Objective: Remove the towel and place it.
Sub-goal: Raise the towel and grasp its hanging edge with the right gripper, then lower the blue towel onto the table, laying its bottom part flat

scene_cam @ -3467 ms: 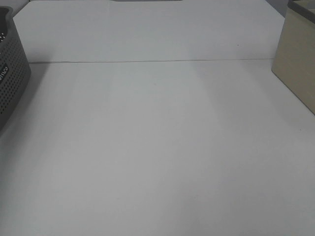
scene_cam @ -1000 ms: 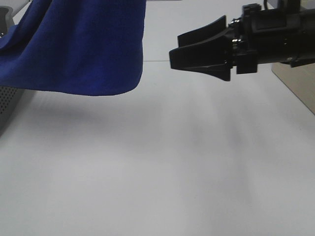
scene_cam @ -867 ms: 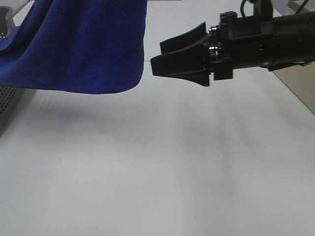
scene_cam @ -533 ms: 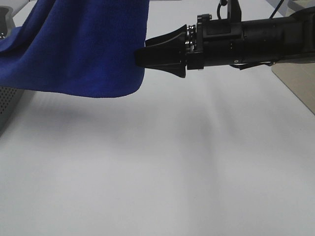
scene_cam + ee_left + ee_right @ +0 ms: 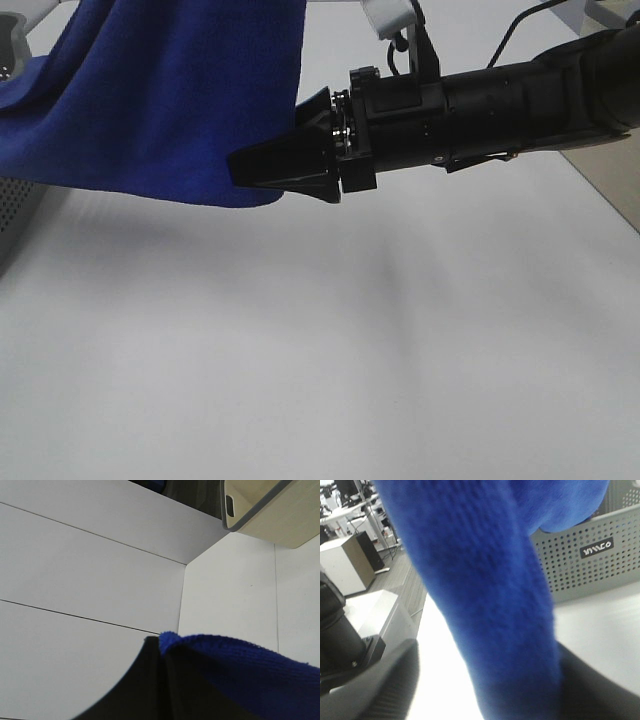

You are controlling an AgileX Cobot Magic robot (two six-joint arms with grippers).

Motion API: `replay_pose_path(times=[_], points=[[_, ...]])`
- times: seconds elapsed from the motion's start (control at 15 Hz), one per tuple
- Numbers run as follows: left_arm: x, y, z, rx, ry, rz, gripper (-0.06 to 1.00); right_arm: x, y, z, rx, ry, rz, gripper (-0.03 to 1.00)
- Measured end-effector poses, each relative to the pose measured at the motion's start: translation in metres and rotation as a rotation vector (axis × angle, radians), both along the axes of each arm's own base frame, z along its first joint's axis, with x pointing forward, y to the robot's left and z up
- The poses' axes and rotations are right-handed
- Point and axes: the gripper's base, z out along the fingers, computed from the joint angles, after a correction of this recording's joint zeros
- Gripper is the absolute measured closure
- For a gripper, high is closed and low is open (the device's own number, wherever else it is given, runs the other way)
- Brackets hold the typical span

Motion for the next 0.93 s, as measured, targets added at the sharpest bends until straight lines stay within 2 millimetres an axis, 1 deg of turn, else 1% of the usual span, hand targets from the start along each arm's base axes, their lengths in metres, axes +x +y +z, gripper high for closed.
replay_pose_path(times=[0.07,0.13,0.27,0.33,0.4,0.67,0.8,0.87,0.93], points=[[0.000,0.000,0.000,0.000,0.000,0.000,0.94,-0.002,0.000,-0.002,-0.026,0.006,0.017,0.37],[0.000,0.000,0.000,0.000,0.000,0.000,0.94,-0.002,-0.001,-0.003,-0.030,0.010,0.016,0.50],[0.000,0.000,0.000,0.001,0.001,0.000,0.94,-0.001,-0.001,-0.004,-0.040,0.025,0.011,0.82],[0.000,0.000,0.000,0.002,0.002,0.000,0.94,-0.001,-0.001,-0.004,-0.041,0.033,0.008,0.94],[0.000,0.000,-0.001,0.007,0.007,0.001,0.94,-0.001,-0.001,-0.004,-0.041,0.042,0.007,0.95],[0.000,0.000,-0.002,0.015,0.016,0.003,0.94,-0.002,-0.001,-0.003,-0.037,0.096,0.000,0.95],[0.000,0.000,-0.002,0.015,0.016,0.003,0.94,-0.002,-0.001,-0.003,-0.036,0.184,-0.018,0.95],[0.000,0.000,-0.002,0.015,0.016,0.003,0.94,-0.004,-0.002,0.000,-0.060,0.260,-0.025,0.95],[0.000,0.000,-0.002,0.015,0.016,0.003,0.94,-0.007,-0.003,0.007,-0.079,0.282,-0.034,0.95]])
